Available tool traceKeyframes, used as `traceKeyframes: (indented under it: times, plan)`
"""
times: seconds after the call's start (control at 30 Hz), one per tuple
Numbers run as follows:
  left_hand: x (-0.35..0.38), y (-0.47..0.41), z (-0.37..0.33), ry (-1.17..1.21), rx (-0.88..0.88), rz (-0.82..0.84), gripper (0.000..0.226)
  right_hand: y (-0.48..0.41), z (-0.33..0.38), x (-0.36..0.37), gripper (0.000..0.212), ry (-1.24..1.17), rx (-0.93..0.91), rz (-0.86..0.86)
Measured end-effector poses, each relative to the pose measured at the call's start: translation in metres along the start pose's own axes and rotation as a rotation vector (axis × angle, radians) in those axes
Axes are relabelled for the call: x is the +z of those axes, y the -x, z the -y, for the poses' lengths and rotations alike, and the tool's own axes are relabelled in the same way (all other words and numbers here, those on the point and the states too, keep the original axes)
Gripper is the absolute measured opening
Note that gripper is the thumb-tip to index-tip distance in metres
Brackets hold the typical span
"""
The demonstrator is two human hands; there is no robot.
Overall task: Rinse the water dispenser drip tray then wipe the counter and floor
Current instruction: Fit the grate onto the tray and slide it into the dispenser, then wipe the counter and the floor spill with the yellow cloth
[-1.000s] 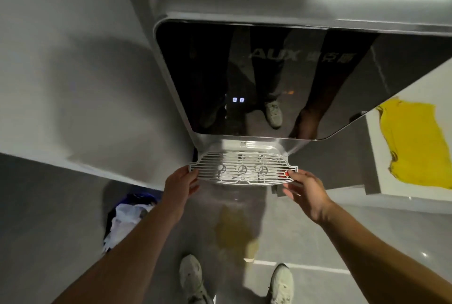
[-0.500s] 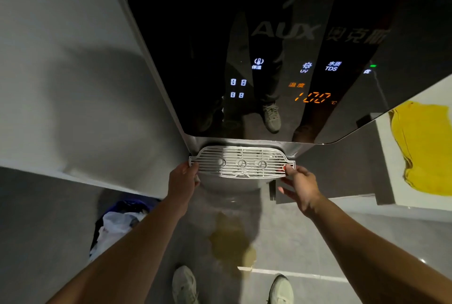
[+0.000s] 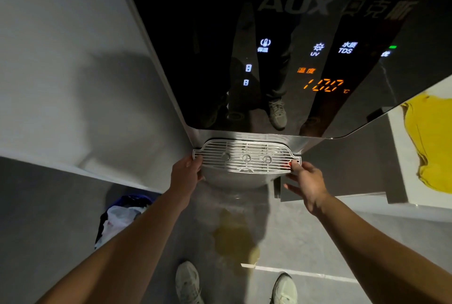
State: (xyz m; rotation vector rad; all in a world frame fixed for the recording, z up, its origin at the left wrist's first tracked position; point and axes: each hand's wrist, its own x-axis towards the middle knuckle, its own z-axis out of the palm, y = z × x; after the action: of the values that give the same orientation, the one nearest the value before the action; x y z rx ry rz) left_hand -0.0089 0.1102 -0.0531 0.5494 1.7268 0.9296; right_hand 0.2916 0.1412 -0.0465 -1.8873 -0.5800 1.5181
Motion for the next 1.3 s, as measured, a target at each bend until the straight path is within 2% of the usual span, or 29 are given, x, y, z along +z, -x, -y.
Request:
traceKeyframes:
  times: [0.17, 0.27, 0.3, 0.4, 0.53, 0.6, 0.73, 0.87, 0.9, 0.97, 1.0, 1.1, 1.2, 1.3]
  plan:
    - [0.003, 0.000, -0.003, -0.022, -0.018, -0.017, 0.019, -0.003, 0.004, 0.000, 0.027, 0.042, -0.003, 0.002]
    - [0.004, 0.001, -0.003, -0.011, -0.040, -0.032, 0.030, -0.002, 0.004, -0.001, 0.027, 0.061, 0.017, 0.014]
    - [0.004, 0.002, -0.004, -0.022, -0.042, -0.027, 0.030, -0.001, 0.005, -0.002, 0.026, 0.071, 0.022, 0.020]
    - [0.003, 0.010, -0.013, -0.078, -0.003, 0.002, 0.011, 0.013, 0.017, -0.002, 0.021, 0.103, 0.066, 0.032]
    - [-0.002, 0.043, -0.029, -0.110, -0.021, -0.064, 0.017, 0.064, 0.039, -0.012, 0.011, 0.183, 0.073, 0.037]
    - [-0.006, 0.071, -0.042, -0.164, -0.009, -0.051, 0.016, 0.101, 0.051, -0.031, 0.013, 0.359, -0.003, 0.086]
    - [-0.012, 0.132, -0.068, -0.168, 0.049, 0.135, 0.006, 0.165, 0.087, -0.092, 0.014, 0.625, -0.279, 0.111]
    - [-0.009, 0.183, -0.087, -0.271, 0.180, 0.233, 0.019, 0.159, 0.143, -0.153, 0.013, 0.792, -0.683, -0.225]
    - [-0.005, 0.193, -0.091, -0.312, 0.211, 0.244, 0.024, 0.146, 0.154, -0.166, 0.025, 0.897, -0.753, -0.291]
    - [0.008, 0.205, -0.097, -0.403, 0.276, 0.256, 0.021, 0.118, 0.163, -0.188, 0.054, 1.128, -0.789, -0.320]
    - [0.016, 0.209, -0.100, -0.443, 0.307, 0.257, 0.016, 0.105, 0.160, -0.196, 0.062, 1.221, -0.796, -0.329]
    - [0.043, 0.220, -0.110, -0.529, 0.400, 0.255, 0.011, 0.084, 0.143, -0.206, 0.057, 1.334, -0.848, -0.406]
    - [0.082, 0.238, -0.127, -0.570, 0.439, 0.244, 0.012, 0.083, 0.143, -0.214, 0.053, 1.299, -0.777, -0.357]
    - [0.135, 0.261, -0.149, -0.619, 0.424, 0.220, 0.014, 0.098, 0.153, -0.241, 0.062, 1.249, -0.505, -0.183]
